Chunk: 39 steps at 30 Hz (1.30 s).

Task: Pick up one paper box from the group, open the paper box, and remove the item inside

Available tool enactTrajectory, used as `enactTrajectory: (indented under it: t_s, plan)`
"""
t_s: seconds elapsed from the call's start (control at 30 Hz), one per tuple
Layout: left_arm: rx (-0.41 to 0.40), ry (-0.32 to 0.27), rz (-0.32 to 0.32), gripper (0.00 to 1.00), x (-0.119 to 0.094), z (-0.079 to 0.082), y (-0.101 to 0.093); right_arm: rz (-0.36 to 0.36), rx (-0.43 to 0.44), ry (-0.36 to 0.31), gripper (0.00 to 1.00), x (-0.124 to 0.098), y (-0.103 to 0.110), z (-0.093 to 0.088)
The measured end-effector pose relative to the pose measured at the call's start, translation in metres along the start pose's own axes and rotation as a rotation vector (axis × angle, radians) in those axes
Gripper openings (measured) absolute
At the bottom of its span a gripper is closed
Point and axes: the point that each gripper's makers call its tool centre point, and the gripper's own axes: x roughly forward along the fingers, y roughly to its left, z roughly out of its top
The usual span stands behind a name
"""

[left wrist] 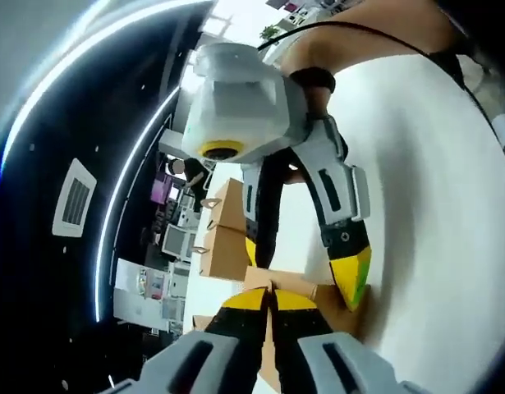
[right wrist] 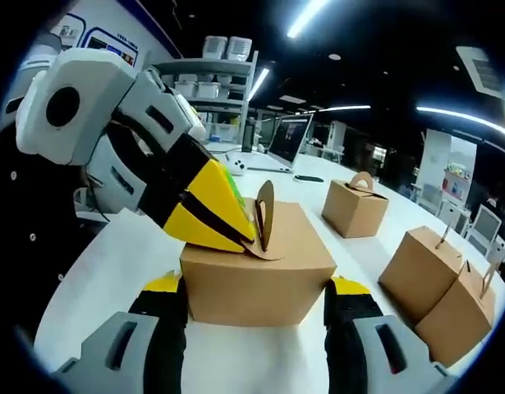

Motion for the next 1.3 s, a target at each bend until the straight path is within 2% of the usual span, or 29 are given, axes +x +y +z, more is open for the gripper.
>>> enactTrajectory:
  t_s: [0.3, 0.77, 0.97, 1.07, 1.3]
  plan:
    - [-0.037, -0.005, -0.002, 0.04, -0.0014, 0.0008, 0.0017, -0.003, 0.0, -0.001, 0.67, -0.0002, 0.0007, 0.0003]
    - [-0.043, -0.018, 0.008, 0.04, -0.0021, 0.001, 0.0028, -0.004, 0.002, 0.002, 0.67, 0.0003, 0.0032, 0.0009]
    - [-0.002, -0.014, 0.017, 0.07, 0.0002, 0.0013, 0.0009, -0.004, 0.001, 0.001, 0.67, 0.0008, 0.0055, 0.0015]
    - [-0.039, -0.018, 0.015, 0.09, 0.0006, 0.0016, 0.0045, -0.004, 0.001, 0.001, 0.67, 0.0009, 0.0067, 0.0019]
    - [-0.032, -0.013, 0.006, 0.06, 0.004, 0.0055, 0.0017, -0.002, 0.0, 0.0, 0.67, 0.0016, 0.0089, 0.0028]
